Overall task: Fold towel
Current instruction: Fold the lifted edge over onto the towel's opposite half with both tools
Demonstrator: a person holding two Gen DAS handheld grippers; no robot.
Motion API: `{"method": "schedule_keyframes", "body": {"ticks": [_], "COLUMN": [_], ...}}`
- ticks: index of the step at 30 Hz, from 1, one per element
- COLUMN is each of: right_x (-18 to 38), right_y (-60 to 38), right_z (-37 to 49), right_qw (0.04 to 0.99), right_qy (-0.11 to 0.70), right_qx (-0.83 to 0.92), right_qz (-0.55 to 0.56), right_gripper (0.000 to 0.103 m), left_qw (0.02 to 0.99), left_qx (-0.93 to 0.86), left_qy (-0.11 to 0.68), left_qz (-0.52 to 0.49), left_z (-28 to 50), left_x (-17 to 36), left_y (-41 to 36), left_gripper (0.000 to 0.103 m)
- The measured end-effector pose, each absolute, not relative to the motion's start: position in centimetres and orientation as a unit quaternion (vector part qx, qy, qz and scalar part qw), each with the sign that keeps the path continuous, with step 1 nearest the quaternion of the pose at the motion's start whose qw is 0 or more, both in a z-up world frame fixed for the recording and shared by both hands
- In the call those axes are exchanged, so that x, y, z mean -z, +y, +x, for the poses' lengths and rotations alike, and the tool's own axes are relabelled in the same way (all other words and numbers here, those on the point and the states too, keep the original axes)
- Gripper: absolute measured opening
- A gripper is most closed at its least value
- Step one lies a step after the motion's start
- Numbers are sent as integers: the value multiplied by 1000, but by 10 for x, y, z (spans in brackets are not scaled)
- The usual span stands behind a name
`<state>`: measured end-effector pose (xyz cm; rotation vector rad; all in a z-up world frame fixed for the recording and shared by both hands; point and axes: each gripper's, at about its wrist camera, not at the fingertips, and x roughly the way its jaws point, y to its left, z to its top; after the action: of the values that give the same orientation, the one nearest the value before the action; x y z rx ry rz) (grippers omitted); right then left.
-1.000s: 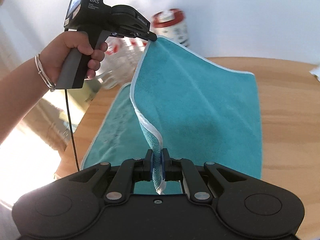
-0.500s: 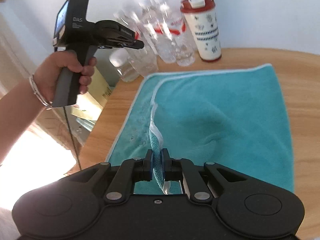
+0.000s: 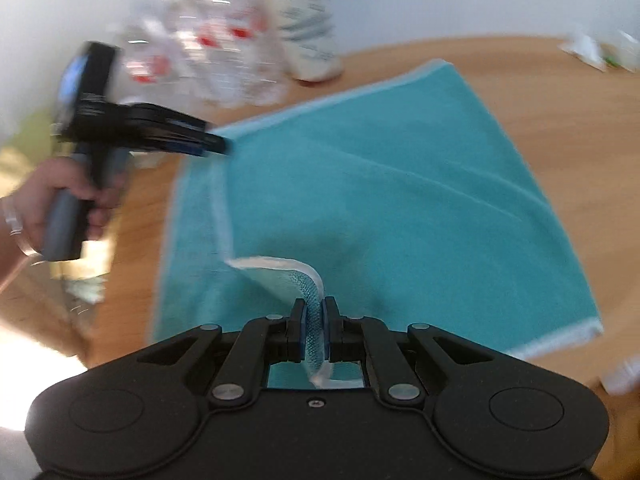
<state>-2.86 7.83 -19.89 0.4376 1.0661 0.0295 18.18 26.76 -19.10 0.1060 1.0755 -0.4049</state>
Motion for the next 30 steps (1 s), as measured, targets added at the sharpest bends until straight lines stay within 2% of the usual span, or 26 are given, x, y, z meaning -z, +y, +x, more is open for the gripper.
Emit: {"method": "schedule_keyframes", "body": {"ticks": [6, 9, 13, 30], "right_x": [205, 206, 205, 171], "right_y": [88, 95, 100, 139], "right_z": [-38, -42, -48, -51], "right_qw": [836, 835, 835, 850], "right_qy": [488, 484, 477, 453], "right_qx": [45, 63, 81, 81], "right_qz": [248, 253, 263, 258], "right_gripper": [8, 8, 8, 8], "left_qw": [828, 823, 820, 847], "left_qx": [206, 228, 248, 259], "left_qy": [520, 519, 512, 462], "left_qz": [50, 50, 61, 40], "left_z": [192, 192, 189, 188], "left_x": [203, 205, 204, 169], "left_y": [259, 255, 250, 282], "left_gripper": [31, 14, 4, 3]}}
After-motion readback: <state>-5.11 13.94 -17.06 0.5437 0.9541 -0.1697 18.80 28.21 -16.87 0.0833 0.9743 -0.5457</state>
